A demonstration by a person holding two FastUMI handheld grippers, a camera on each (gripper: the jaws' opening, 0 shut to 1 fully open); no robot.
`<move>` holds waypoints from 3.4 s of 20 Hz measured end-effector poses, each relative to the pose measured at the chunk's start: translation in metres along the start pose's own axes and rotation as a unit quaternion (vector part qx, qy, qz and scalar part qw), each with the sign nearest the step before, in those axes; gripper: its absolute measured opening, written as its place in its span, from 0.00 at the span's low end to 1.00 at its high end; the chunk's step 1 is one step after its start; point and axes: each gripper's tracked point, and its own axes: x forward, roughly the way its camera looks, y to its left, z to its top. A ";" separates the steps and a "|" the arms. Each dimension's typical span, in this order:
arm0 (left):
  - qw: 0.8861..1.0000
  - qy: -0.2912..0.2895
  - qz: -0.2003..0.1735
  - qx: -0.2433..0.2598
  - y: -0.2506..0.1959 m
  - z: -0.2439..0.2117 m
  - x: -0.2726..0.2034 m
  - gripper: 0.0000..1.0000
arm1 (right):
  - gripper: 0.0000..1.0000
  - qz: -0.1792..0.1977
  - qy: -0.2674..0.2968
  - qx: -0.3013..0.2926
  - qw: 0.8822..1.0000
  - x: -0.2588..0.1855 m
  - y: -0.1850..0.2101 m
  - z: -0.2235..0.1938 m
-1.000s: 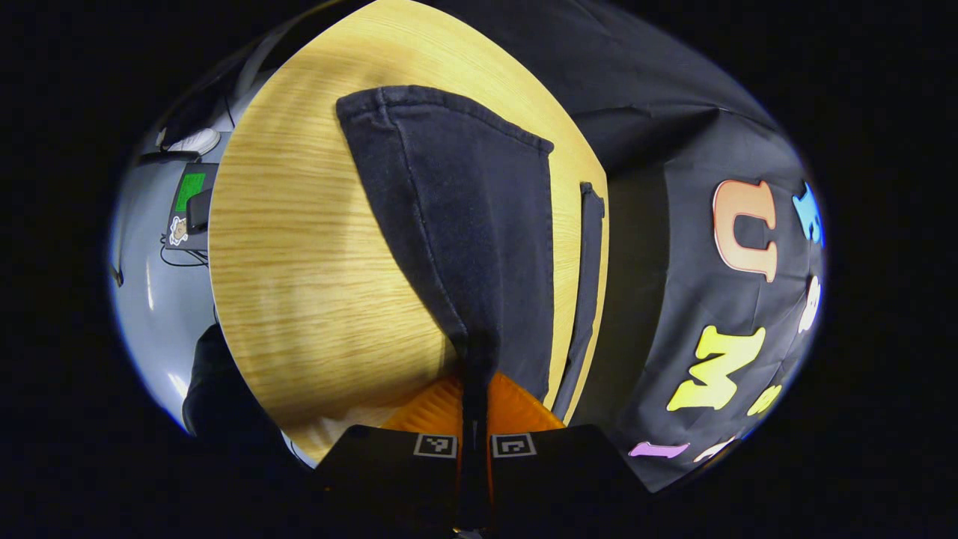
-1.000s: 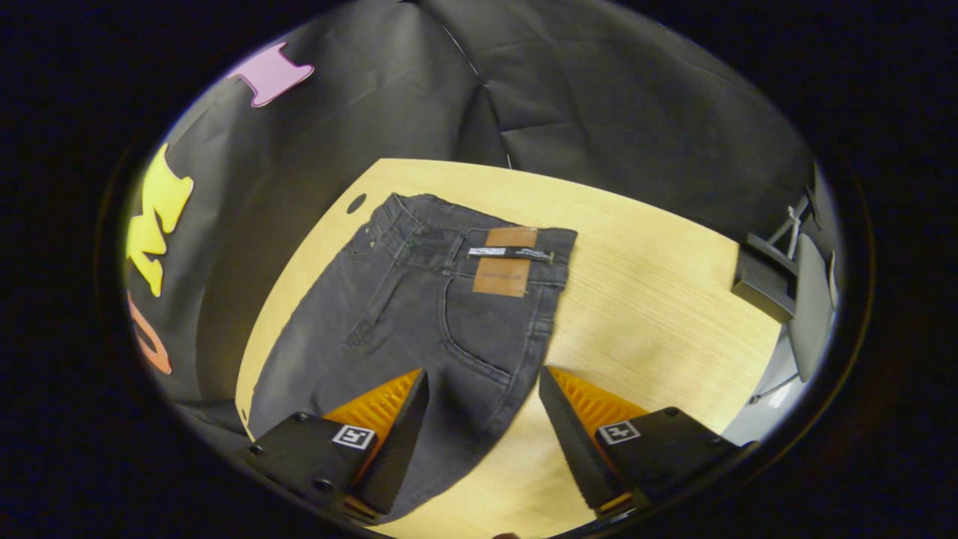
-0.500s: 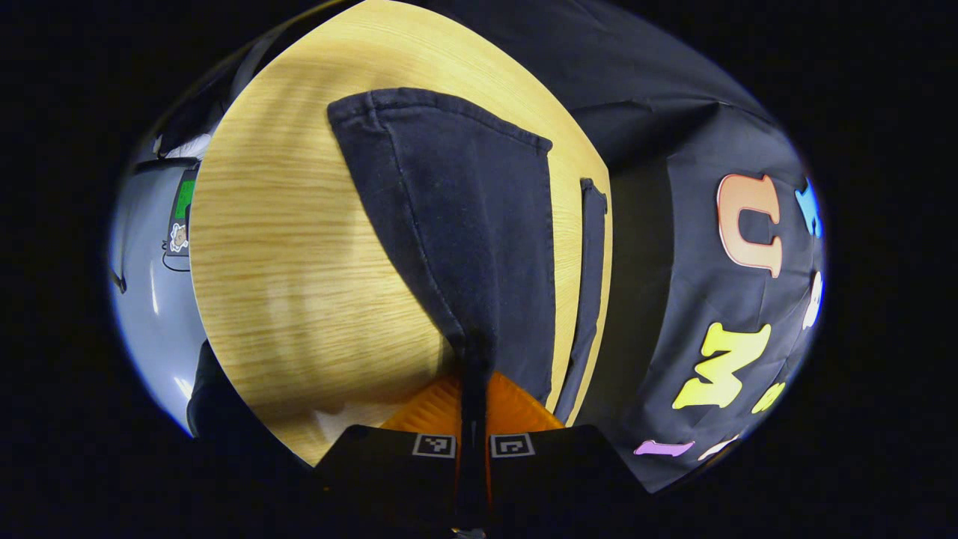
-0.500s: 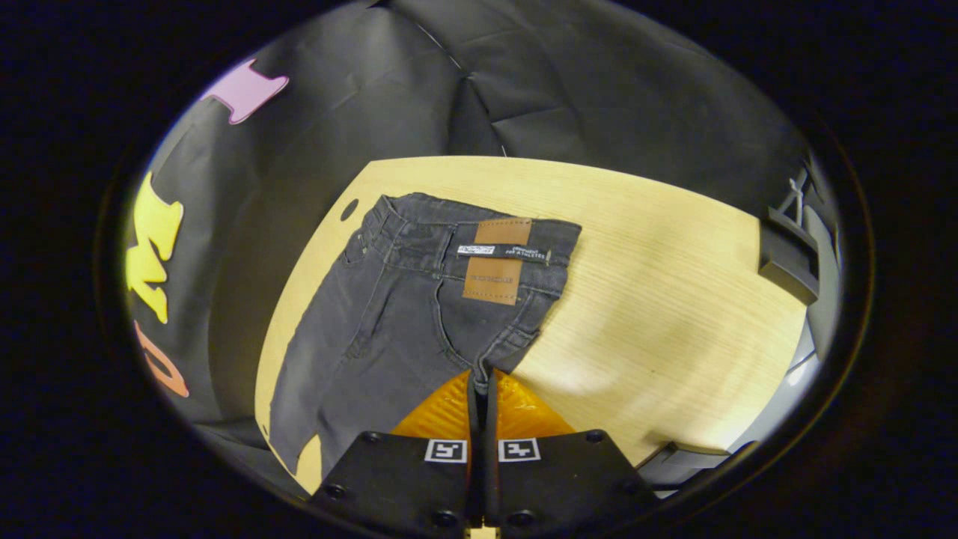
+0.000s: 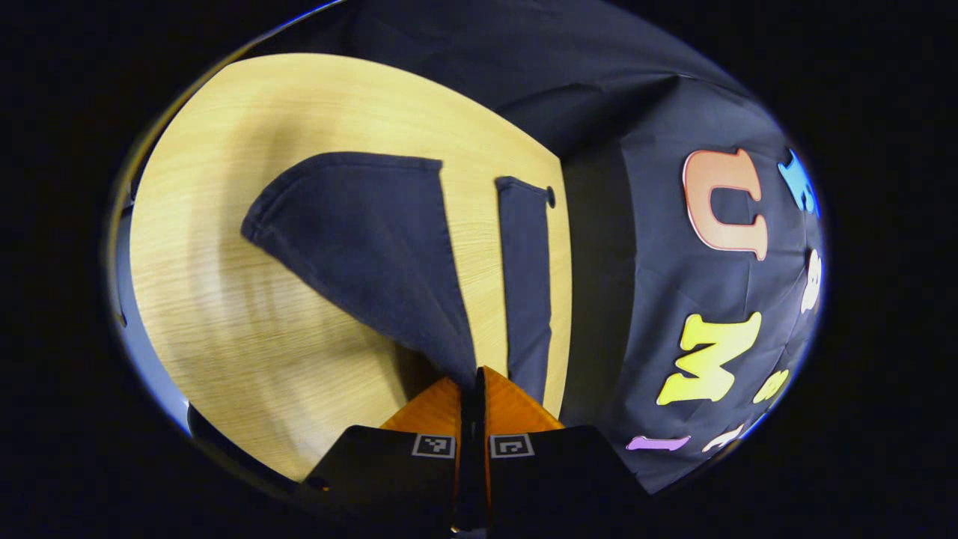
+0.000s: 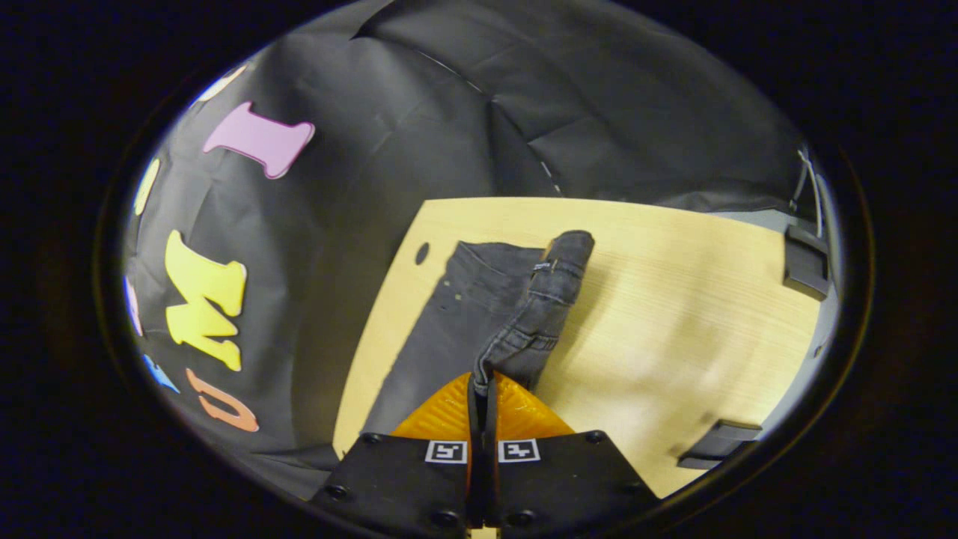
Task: Grasp the waist and the cuffs of the jeans and fold them to make the two legs overlap; first hold the waist and fold one-third of the jeans toward the cuffs, then hold the cuffs and fold the remaining one-third in the same direction to finish folding.
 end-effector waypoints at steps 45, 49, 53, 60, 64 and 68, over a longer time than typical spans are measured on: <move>0.672 -0.298 -0.149 0.662 -0.287 0.057 0.006 0.83 | 0.98 -0.111 -0.175 -0.264 0.942 0.140 0.017 0.133; 0.622 -0.366 -0.134 0.679 -0.300 0.023 -0.042 0.87 | 0.98 -0.110 -0.145 -0.283 0.942 0.150 -0.010 0.115; 0.629 -0.361 -0.161 0.670 -0.281 -0.008 -0.085 0.81 | 0.98 -0.122 -0.123 -0.240 0.955 0.165 -0.029 0.106; 0.661 -0.339 -0.160 0.650 -0.252 -0.030 -0.109 0.94 | 0.83 -0.106 -0.090 -0.250 0.958 0.185 -0.028 0.091; 0.666 -0.329 -0.174 0.646 -0.249 -0.041 -0.115 0.94 | 0.30 -0.102 -0.095 -0.280 0.950 0.186 -0.022 0.091; 0.677 -0.322 -0.173 0.639 -0.243 -0.039 -0.119 0.94 | 0.02 -0.123 -0.104 -0.311 0.937 0.178 -0.021 0.092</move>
